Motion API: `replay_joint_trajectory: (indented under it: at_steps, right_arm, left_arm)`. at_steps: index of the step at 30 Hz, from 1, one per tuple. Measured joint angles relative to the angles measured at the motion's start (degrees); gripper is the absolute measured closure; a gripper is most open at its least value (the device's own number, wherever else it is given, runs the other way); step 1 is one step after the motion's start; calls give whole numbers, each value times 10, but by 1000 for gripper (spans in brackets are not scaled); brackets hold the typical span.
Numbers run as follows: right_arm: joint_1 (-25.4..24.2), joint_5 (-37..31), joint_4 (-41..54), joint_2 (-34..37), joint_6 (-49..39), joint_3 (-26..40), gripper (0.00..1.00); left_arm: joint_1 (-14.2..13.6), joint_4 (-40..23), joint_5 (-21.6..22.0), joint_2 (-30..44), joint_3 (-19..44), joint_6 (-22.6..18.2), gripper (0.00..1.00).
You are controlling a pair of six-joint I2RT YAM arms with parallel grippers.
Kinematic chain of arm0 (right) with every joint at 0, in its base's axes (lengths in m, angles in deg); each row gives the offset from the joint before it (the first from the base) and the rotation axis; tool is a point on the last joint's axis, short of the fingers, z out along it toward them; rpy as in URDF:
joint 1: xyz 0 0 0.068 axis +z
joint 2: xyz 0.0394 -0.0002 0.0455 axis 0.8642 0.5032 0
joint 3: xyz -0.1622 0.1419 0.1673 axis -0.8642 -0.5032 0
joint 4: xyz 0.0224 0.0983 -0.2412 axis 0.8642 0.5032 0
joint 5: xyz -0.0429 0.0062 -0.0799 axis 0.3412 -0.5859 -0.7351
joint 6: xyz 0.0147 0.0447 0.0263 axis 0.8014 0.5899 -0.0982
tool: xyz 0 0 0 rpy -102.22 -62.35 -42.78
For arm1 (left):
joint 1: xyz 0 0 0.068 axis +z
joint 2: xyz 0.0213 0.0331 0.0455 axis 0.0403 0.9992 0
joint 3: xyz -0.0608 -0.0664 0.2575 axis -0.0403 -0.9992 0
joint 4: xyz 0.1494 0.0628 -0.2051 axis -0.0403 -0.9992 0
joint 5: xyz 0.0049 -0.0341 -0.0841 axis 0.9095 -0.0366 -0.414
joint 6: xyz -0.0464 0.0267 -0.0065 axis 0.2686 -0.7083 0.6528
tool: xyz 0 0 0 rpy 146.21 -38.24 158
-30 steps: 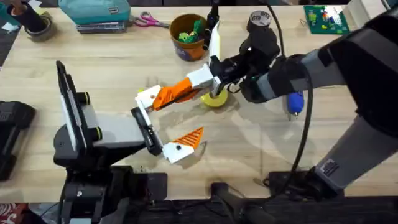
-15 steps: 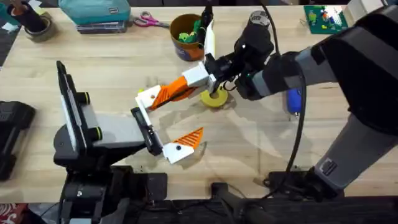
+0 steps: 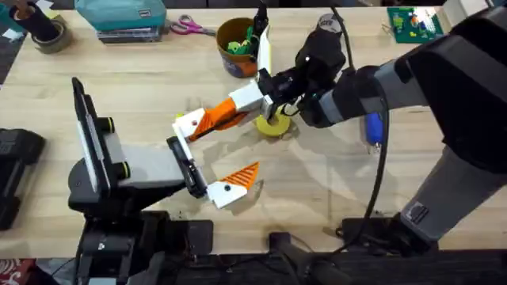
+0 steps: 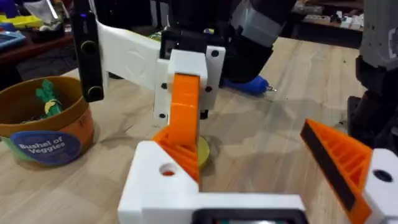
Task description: Pick up the gripper from the table and insert it into the empty holder that is missing its gripper. Then pick up a screw, insert it into the mounting hole, and use the screwdriver to tighten it. Finally, clean up the table by picking up the vegetable and placing it into the bucket.
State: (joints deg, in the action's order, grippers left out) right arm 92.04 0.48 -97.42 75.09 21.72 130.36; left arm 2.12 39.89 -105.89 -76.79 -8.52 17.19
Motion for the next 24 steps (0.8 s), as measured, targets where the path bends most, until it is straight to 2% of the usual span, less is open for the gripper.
replay_joint_trajectory:
  at_steps: [24]
  right_arm:
    - [1, -5, 0, 0, -9, 0, 994]
  left_arm:
    - [0, 0, 1, 0, 0, 0, 14]
